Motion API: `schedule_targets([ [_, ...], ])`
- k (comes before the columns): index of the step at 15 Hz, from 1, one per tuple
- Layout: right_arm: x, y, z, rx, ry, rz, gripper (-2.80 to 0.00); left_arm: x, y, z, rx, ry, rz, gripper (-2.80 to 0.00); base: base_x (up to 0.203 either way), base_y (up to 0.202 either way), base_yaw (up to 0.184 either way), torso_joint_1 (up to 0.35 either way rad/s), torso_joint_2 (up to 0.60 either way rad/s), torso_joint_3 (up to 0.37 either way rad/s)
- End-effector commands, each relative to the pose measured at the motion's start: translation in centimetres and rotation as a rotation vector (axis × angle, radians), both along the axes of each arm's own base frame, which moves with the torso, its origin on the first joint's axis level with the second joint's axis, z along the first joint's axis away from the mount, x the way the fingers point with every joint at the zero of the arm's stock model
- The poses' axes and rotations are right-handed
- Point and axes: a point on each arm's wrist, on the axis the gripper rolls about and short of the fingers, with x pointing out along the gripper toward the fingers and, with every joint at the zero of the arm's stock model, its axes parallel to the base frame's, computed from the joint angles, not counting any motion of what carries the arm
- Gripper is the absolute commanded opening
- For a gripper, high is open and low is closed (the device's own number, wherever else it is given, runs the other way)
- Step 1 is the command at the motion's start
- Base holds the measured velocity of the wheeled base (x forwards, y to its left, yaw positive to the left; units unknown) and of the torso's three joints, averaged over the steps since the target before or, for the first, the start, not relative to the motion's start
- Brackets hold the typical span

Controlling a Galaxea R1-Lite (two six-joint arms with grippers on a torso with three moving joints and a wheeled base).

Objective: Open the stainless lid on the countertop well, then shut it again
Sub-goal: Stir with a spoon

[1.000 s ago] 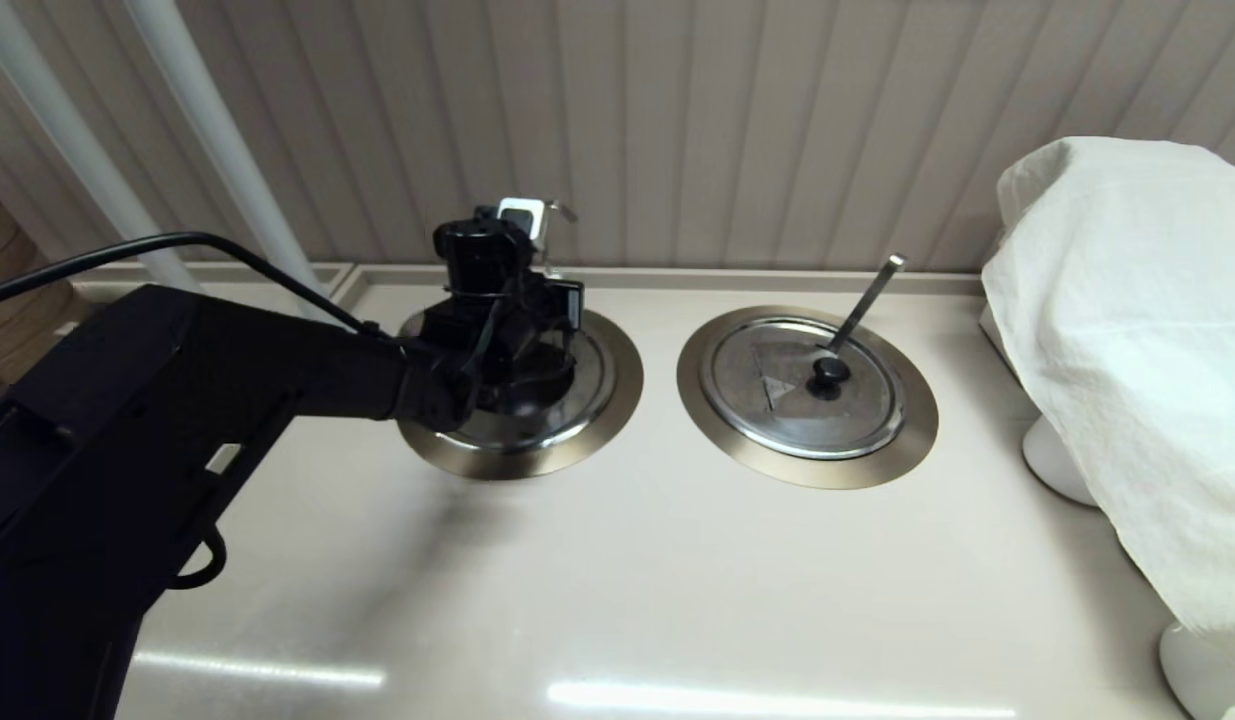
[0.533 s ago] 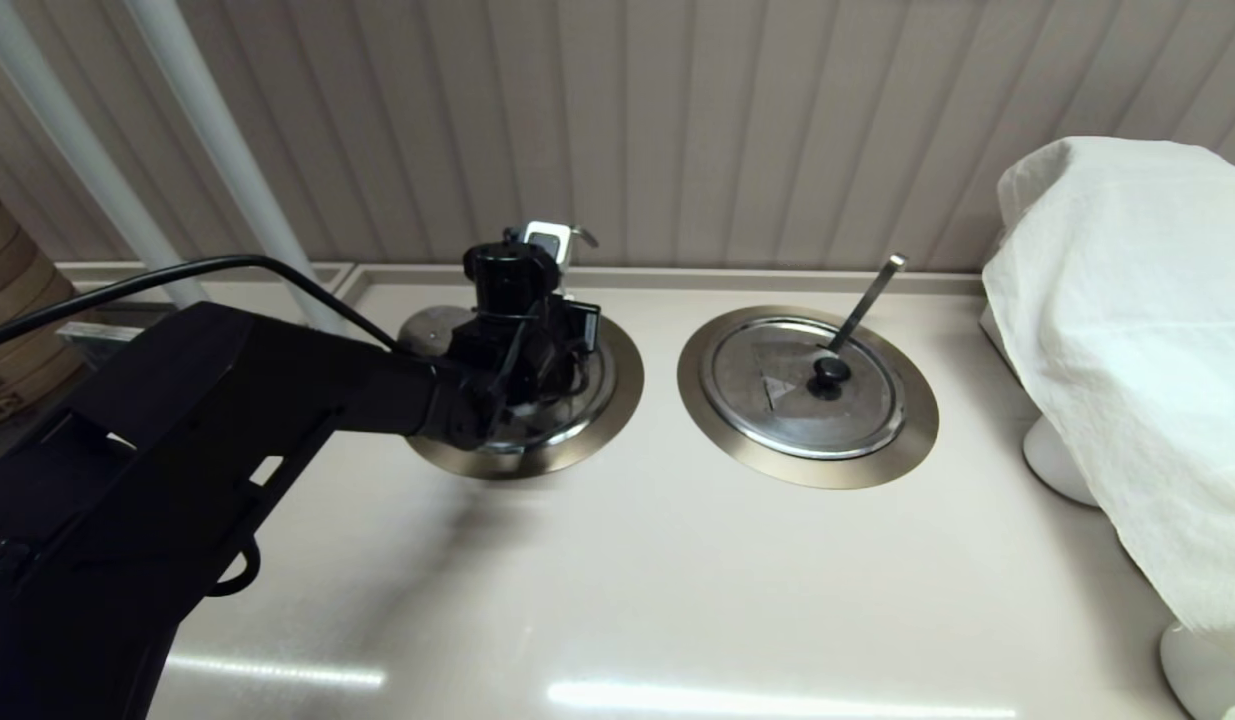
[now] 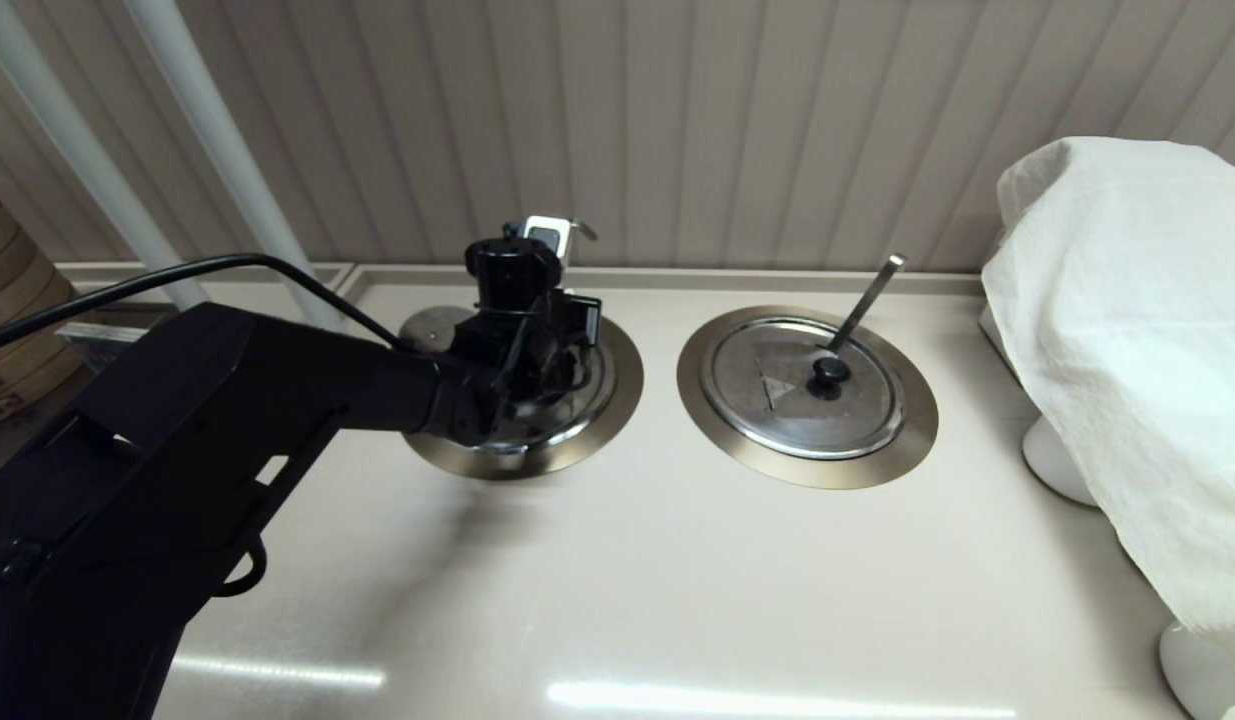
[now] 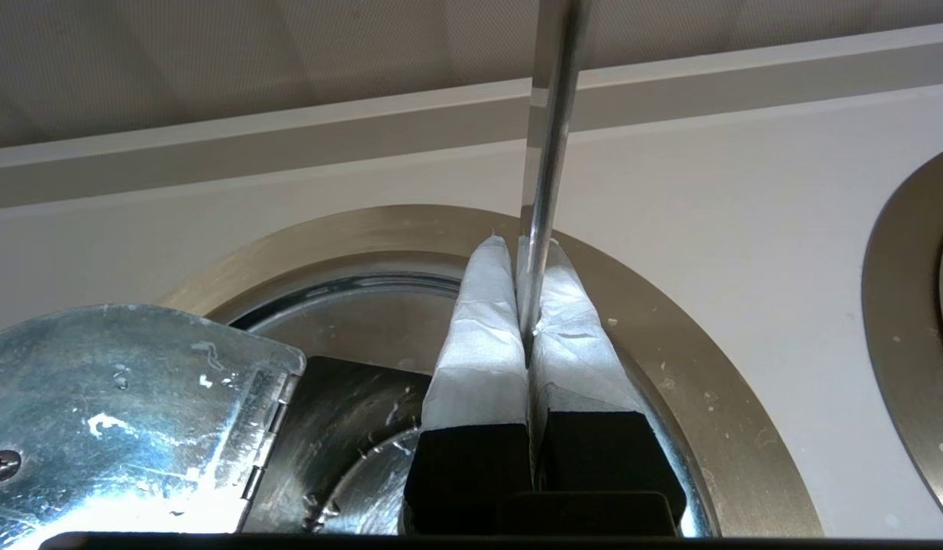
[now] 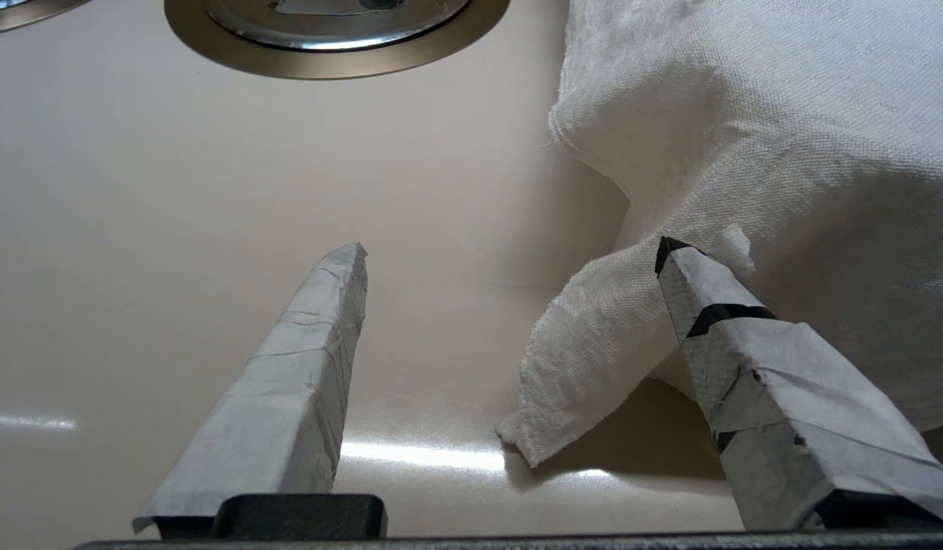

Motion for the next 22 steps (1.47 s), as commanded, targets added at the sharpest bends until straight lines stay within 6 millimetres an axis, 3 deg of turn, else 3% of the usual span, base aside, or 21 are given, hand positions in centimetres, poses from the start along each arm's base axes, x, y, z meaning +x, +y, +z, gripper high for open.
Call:
schedule_targets([
  [1,0.0,0.0,0.0,0.000,-0.001,0.000,0.00,0.0,0.0,0.0,-0.001,-0.003,0.004,-2.80,0.000,0.000,0.000,0.000,0.00,0.000],
  [7,0.0,0.0,0.0,-0.002,-0.001,0.000,0.00,0.0,0.0,-0.3,0.004,0.006,0.007,-2.80,0.000,0.000,0.000,0.000,0.00,0.000],
  [8,0.0,0.0,0.0,0.000,-0.001,0.000,0.00,0.0,0.0,-0.4,0.006,0.008,0.007,0.00,0.000,0.000,0.000,0.000,0.00,0.000],
  [16,0.0,0.0,0.0,0.000,-0.001,0.000,0.00,-0.5,0.5,0.2,0.012,0.022,0.006,0.00,0.000,0.000,0.000,0.000,0.00,0.000],
  [19,0.0,0.0,0.0,0.000,-0.001,0.000,0.00,-2.4,1.3,0.2,0.053,0.098,-0.037,0.00,0.000,0.000,0.000,0.000,0.00,0.000],
  [22,0.0,0.0,0.0,-0.002,-0.001,0.000,0.00,-5.0,2.9,1.7,0.096,0.186,-0.129,0.00,0.000,0.000,0.000,0.000,0.00,0.000],
])
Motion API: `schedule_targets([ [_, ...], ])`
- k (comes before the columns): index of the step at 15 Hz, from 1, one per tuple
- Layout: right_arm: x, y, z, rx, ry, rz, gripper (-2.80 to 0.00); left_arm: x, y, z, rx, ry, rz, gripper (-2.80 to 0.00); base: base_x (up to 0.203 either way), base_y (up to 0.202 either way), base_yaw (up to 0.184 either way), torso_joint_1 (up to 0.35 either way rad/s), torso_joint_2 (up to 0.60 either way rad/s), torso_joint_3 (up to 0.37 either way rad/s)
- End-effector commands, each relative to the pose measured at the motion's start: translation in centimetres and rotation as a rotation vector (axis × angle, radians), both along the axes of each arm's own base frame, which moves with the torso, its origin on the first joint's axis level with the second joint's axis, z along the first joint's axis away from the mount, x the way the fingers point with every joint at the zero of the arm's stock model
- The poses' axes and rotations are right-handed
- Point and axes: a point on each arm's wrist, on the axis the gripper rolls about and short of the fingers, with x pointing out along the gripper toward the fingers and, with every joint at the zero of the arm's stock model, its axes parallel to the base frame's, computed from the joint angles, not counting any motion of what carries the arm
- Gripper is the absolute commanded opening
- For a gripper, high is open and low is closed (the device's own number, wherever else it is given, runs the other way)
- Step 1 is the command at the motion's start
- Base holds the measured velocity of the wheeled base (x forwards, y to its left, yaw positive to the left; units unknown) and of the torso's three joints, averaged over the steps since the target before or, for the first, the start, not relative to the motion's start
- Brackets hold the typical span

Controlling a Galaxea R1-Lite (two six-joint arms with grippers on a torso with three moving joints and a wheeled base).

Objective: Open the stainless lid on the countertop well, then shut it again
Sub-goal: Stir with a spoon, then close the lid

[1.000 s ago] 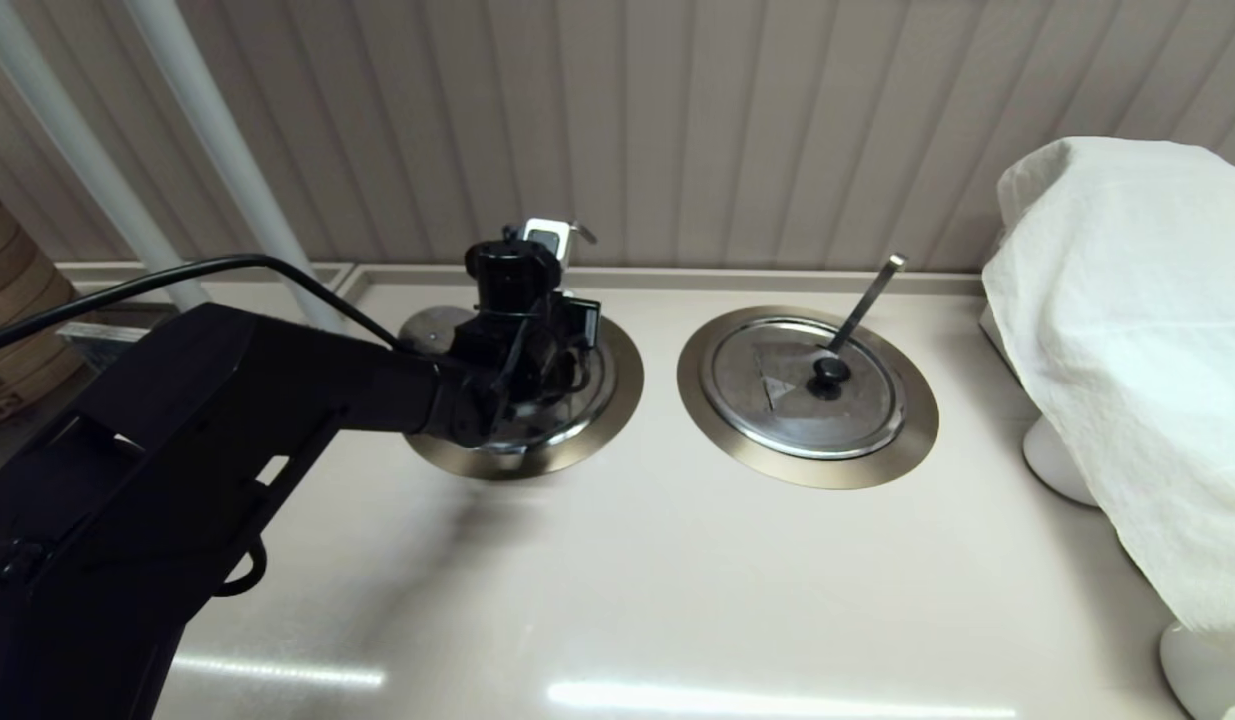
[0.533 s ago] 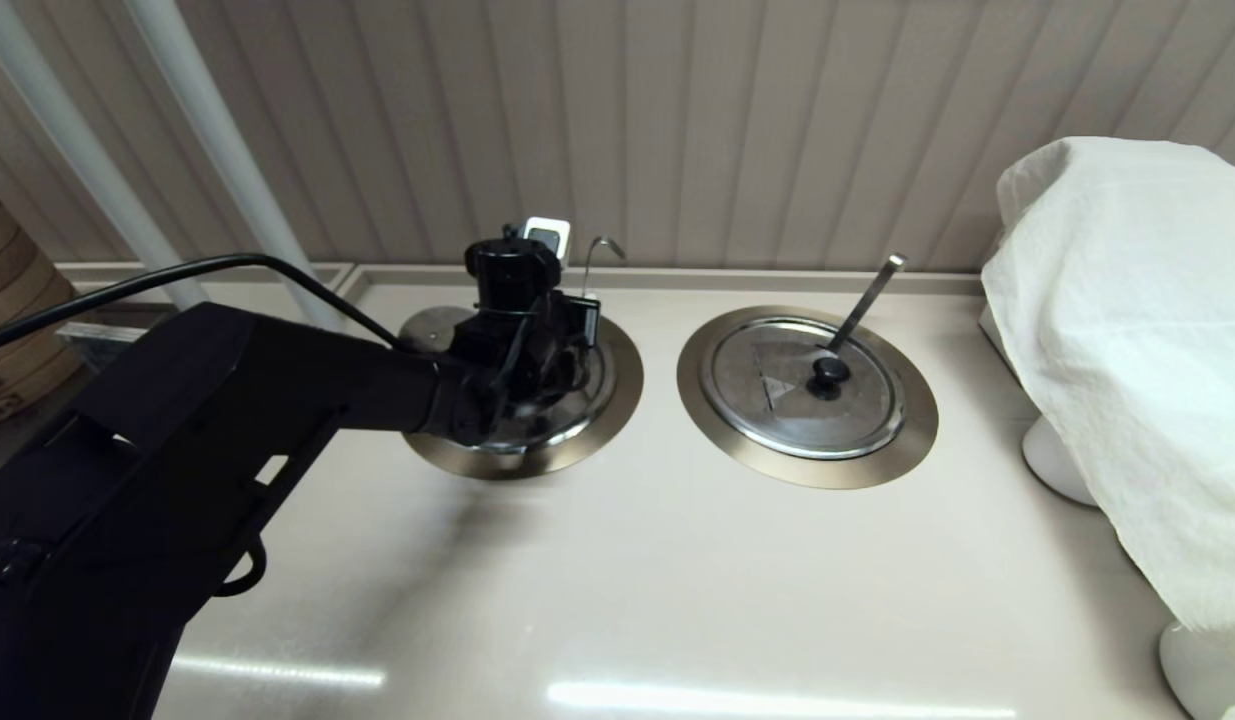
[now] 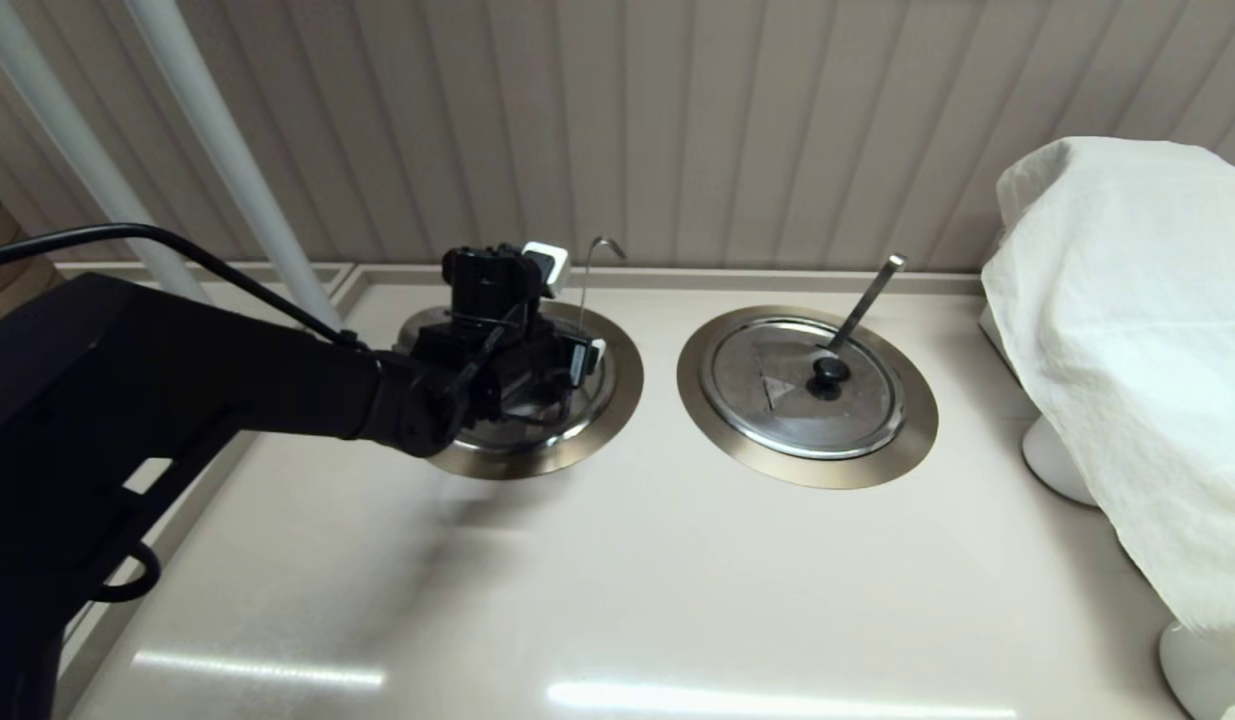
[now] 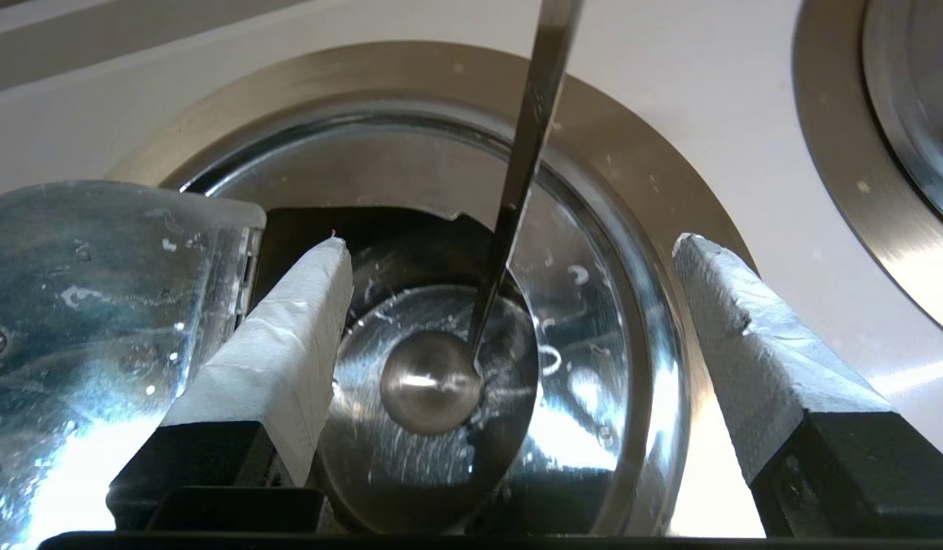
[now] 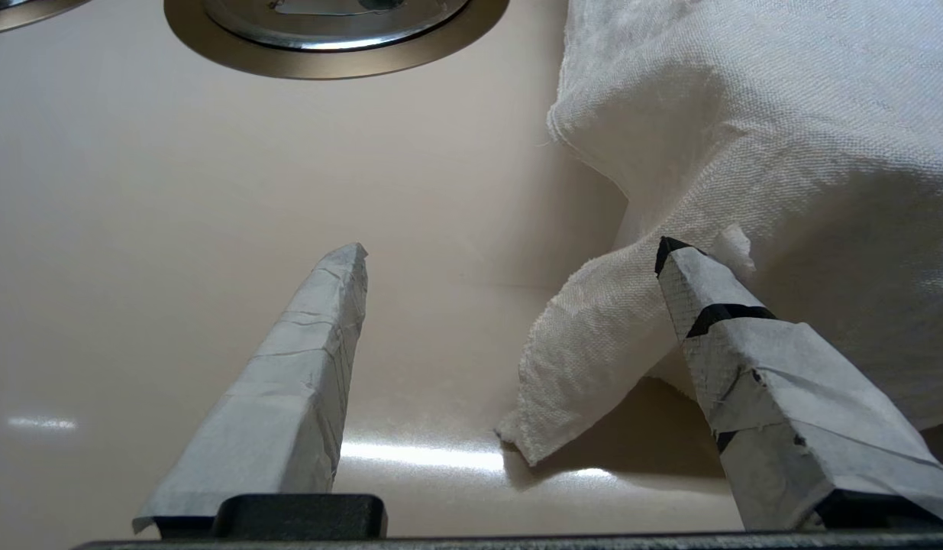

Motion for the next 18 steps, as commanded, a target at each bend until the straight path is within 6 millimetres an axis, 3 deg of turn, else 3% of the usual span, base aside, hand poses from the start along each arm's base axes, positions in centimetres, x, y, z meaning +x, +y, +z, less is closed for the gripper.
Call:
schedule_targets([
  [1,0.0,0.0,0.0,0.000,-0.001,0.001,0.00,-0.9,1.9,2.2,0.012,-0.017,0.015,0.00,0.000,0.000,0.000,0.000,0.00,0.000],
  [4,0.0,0.0,0.0,0.000,-0.001,0.001,0.00,0.0,6.2,2.3,0.135,-0.040,0.102,0.00,0.000,0.000,0.000,0.000,0.00,0.000],
  [7,0.0,0.0,0.0,0.000,-0.001,0.001,0.00,0.3,9.5,3.0,0.074,-0.029,0.188,0.00,0.000,0.000,0.000,0.000,0.00,0.000],
  [12,0.0,0.0,0.0,-0.001,-0.001,0.001,0.00,-1.6,10.1,3.0,-0.294,0.073,0.257,0.00,0.000,0.000,0.000,0.000,0.00,0.000],
  [15,0.0,0.0,0.0,0.000,-0.001,0.001,0.00,-2.2,11.5,4.4,-0.512,0.099,0.332,0.00,0.000,0.000,0.000,0.000,0.00,0.000],
  [18,0.0,0.0,0.0,0.000,-0.001,0.001,0.00,-2.5,12.8,3.1,-0.598,0.163,0.285,0.00,0.000,0.000,0.000,0.000,0.00,0.000],
])
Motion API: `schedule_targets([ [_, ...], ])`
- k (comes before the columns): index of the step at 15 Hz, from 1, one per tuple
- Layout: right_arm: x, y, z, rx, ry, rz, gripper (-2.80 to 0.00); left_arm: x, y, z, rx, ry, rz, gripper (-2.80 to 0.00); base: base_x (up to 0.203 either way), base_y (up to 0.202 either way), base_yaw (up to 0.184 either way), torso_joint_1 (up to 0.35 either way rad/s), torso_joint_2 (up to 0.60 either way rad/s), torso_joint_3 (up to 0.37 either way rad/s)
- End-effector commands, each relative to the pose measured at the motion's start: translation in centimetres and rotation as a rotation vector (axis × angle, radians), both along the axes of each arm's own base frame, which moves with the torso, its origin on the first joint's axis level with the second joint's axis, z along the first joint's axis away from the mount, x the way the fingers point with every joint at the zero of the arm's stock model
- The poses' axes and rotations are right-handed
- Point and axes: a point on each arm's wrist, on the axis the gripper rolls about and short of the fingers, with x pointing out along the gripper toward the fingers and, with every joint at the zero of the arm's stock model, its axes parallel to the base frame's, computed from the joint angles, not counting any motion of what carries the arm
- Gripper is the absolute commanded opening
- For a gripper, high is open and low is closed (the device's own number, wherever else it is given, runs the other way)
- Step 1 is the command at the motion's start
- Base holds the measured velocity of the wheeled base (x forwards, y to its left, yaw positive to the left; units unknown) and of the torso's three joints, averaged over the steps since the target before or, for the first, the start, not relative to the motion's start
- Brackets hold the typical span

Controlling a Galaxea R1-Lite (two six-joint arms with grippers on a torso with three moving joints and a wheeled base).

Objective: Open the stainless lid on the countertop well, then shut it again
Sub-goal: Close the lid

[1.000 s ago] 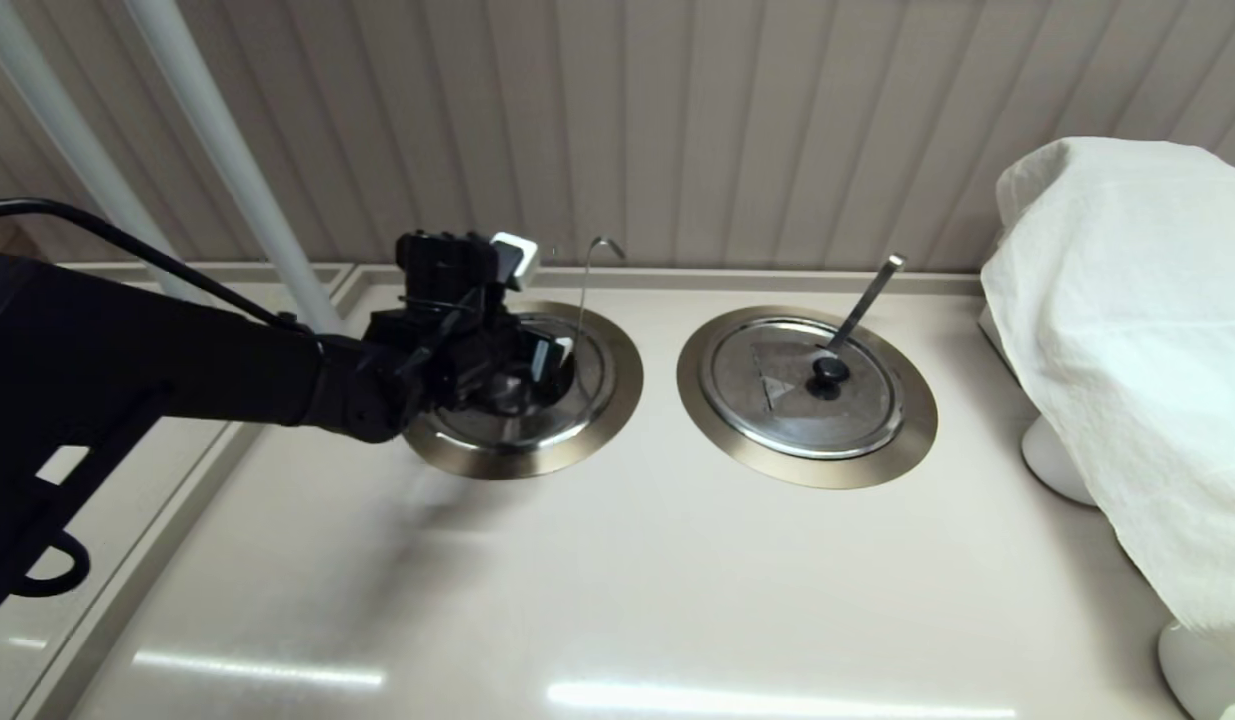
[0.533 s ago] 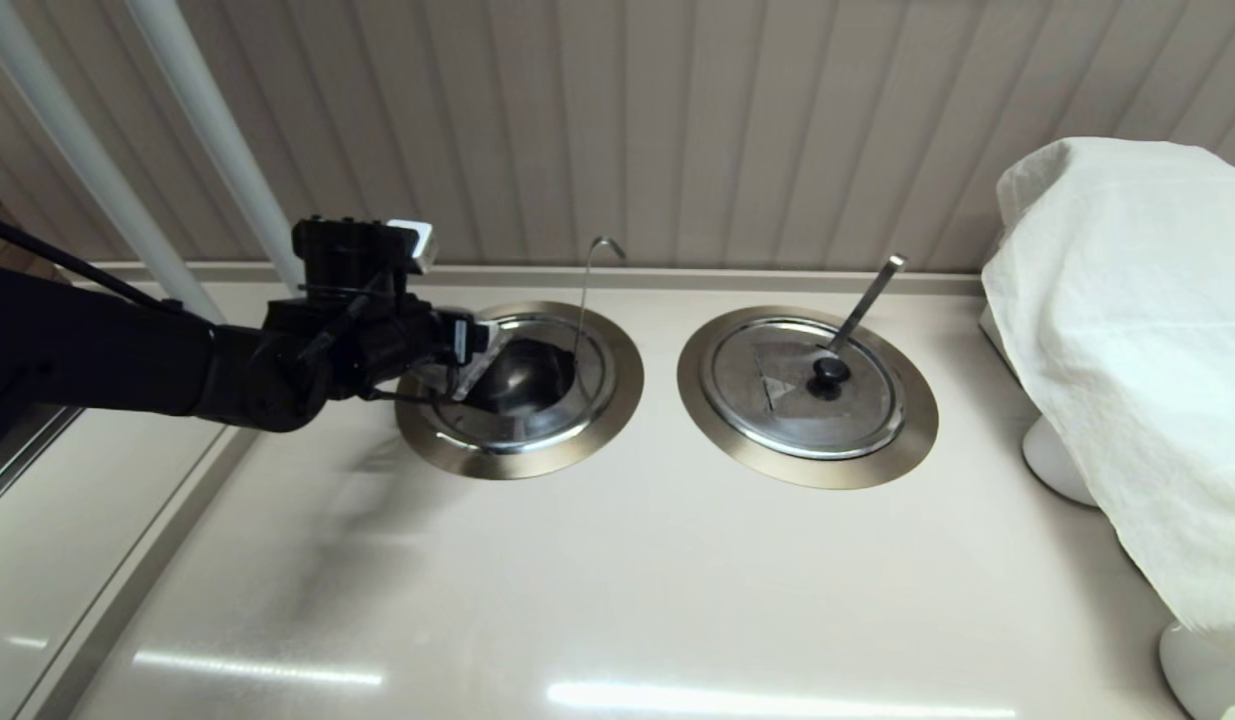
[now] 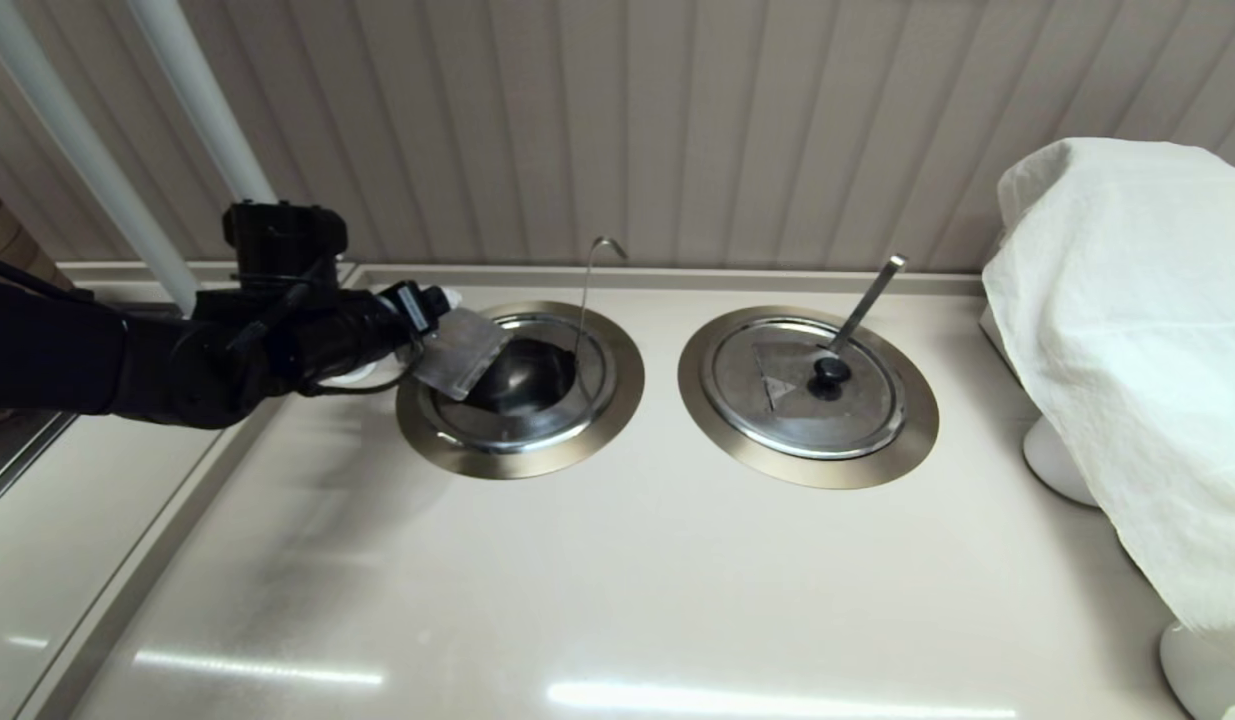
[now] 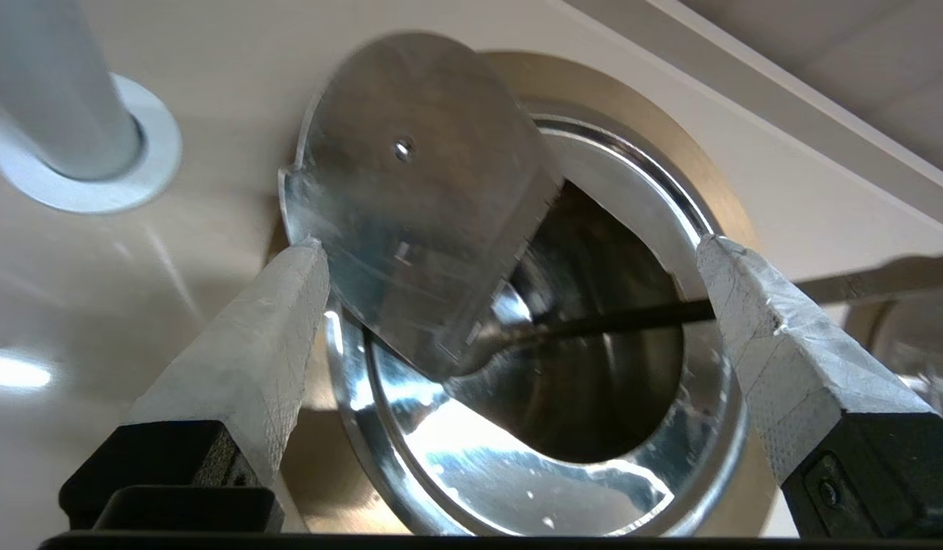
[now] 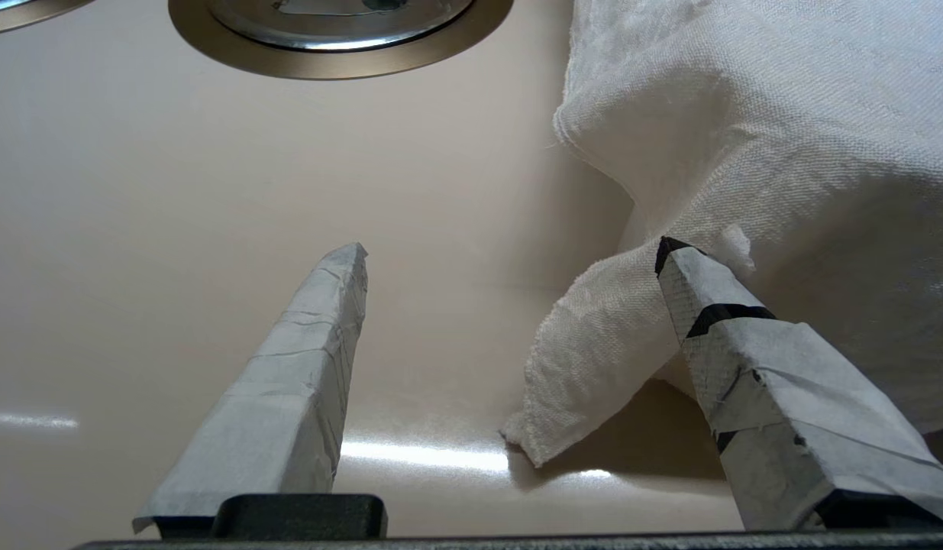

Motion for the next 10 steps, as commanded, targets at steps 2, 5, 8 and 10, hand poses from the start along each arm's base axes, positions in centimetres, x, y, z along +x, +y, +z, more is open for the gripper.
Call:
schedule_targets([
  [2,0.0,0.0,0.0,0.000,0.000,0.000,0.00,0.0,1.7,-0.3,-0.071,-0.084,-0.111,0.00,0.000,0.000,0.000,0.000,0.00,0.000],
  [5,0.0,0.0,0.0,0.000,0.000,0.000,0.00,1.3,2.5,-2.2,-0.070,-0.051,-0.101,0.00,0.000,0.000,0.000,0.000,0.00,0.000],
  [8,0.0,0.0,0.0,0.000,0.000,0.000,0.00,1.8,3.0,-2.8,-0.060,-0.043,-0.083,0.00,0.000,0.000,0.000,0.000,0.00,0.000],
  [10,0.0,0.0,0.0,0.000,0.000,0.000,0.00,1.9,3.1,-3.0,-0.060,-0.036,-0.081,0.00,0.000,0.000,0.000,0.000,0.00,0.000],
])
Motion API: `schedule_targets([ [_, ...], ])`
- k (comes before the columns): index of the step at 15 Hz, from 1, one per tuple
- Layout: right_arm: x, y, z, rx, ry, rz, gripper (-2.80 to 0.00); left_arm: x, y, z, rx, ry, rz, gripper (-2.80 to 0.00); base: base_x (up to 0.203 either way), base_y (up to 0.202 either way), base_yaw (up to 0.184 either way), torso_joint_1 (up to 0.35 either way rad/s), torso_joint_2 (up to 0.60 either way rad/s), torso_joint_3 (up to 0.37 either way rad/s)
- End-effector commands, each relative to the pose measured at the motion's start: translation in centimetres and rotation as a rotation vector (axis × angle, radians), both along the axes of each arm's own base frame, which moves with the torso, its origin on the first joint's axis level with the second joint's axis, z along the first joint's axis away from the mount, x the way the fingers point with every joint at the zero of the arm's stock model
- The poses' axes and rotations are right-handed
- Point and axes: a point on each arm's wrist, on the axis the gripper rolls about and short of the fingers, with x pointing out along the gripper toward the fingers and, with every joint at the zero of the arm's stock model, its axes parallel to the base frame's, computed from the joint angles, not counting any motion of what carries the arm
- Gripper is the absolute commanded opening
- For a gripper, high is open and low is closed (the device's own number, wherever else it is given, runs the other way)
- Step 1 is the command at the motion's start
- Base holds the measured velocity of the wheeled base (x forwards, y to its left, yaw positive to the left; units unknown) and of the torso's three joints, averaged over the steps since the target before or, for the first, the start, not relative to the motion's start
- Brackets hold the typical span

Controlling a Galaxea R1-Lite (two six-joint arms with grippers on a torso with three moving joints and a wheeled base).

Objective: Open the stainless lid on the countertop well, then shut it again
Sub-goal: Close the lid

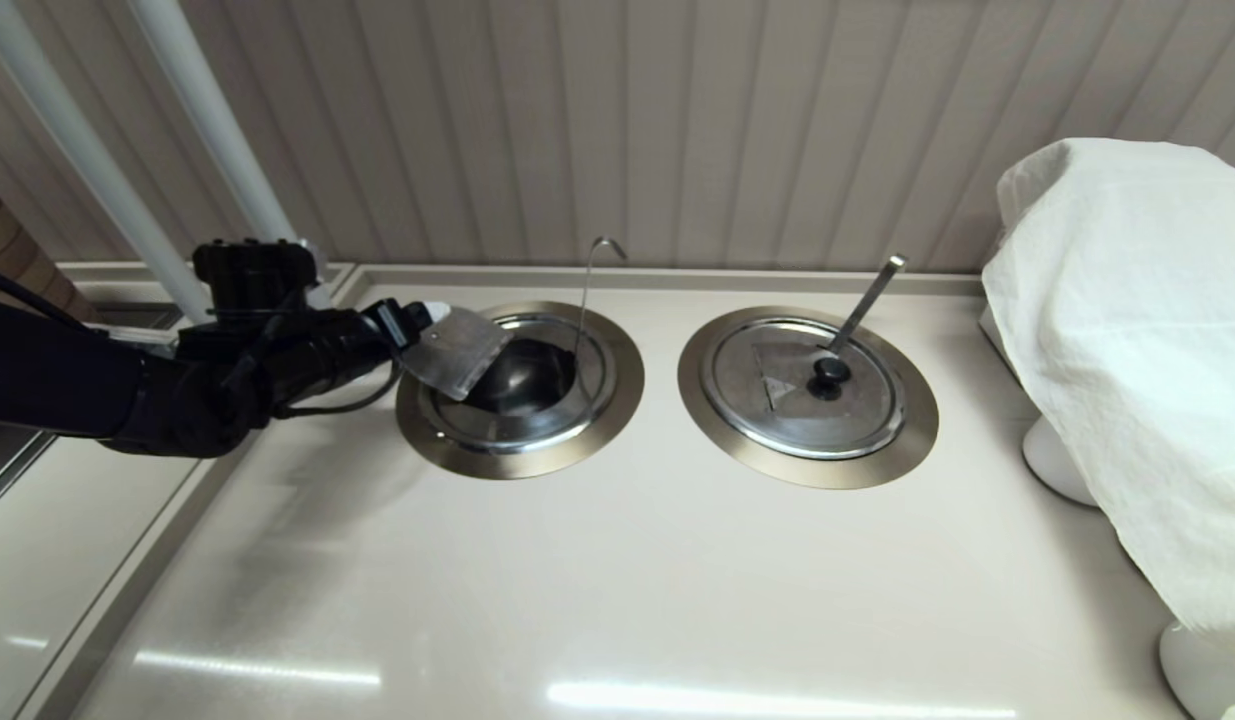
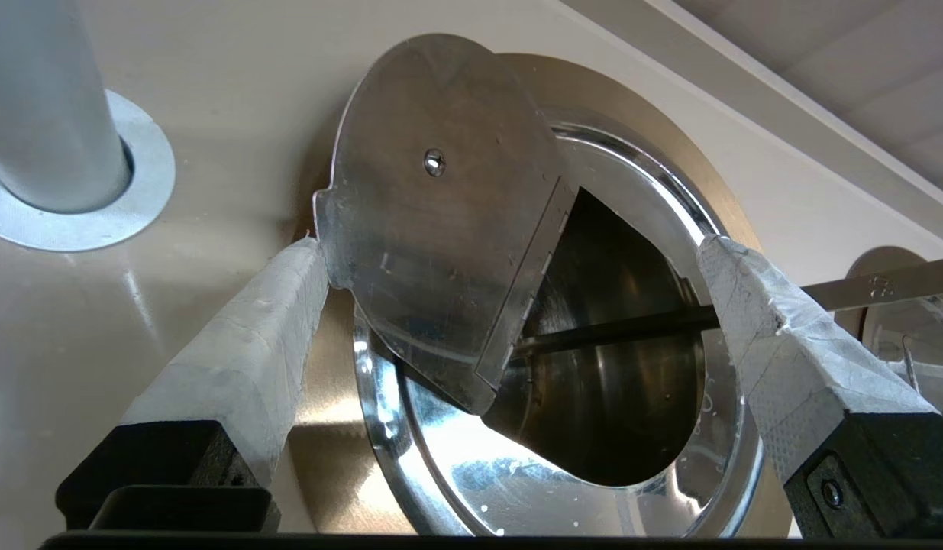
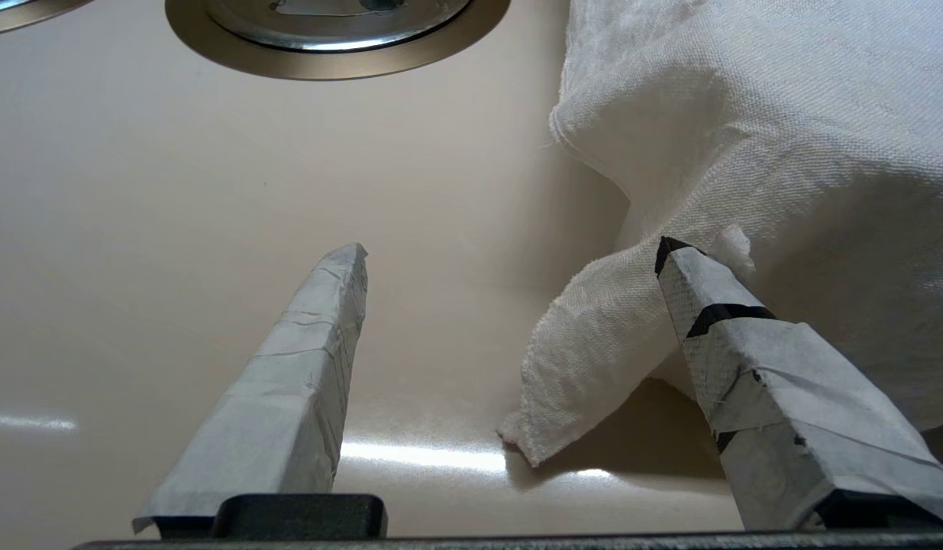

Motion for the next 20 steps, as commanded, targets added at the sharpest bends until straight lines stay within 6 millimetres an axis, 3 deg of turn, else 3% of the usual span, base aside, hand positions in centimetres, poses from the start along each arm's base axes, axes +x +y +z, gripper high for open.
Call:
schedule_targets([
  [1,0.0,0.0,0.0,0.000,0.000,0.000,0.00,0.4,0.0,-0.8,0.000,0.017,0.003,0.00,0.000,0.000,0.000,0.000,0.00,0.000],
  [9,0.0,0.0,0.0,-0.002,0.000,0.000,0.00,1.5,-0.1,-2.6,0.042,0.044,0.038,0.00,0.000,0.000,0.000,0.000,0.00,0.000],
  [16,0.0,0.0,0.0,0.000,0.000,0.000,0.00,1.9,-0.1,-3.1,0.035,0.053,0.040,0.00,0.000,0.000,0.000,0.000,0.00,0.000],
  [20,0.0,0.0,0.0,0.000,0.000,0.000,0.00,2.7,0.7,-3.9,0.004,0.072,0.062,0.00,0.000,0.000,0.000,0.000,0.00,0.000],
])
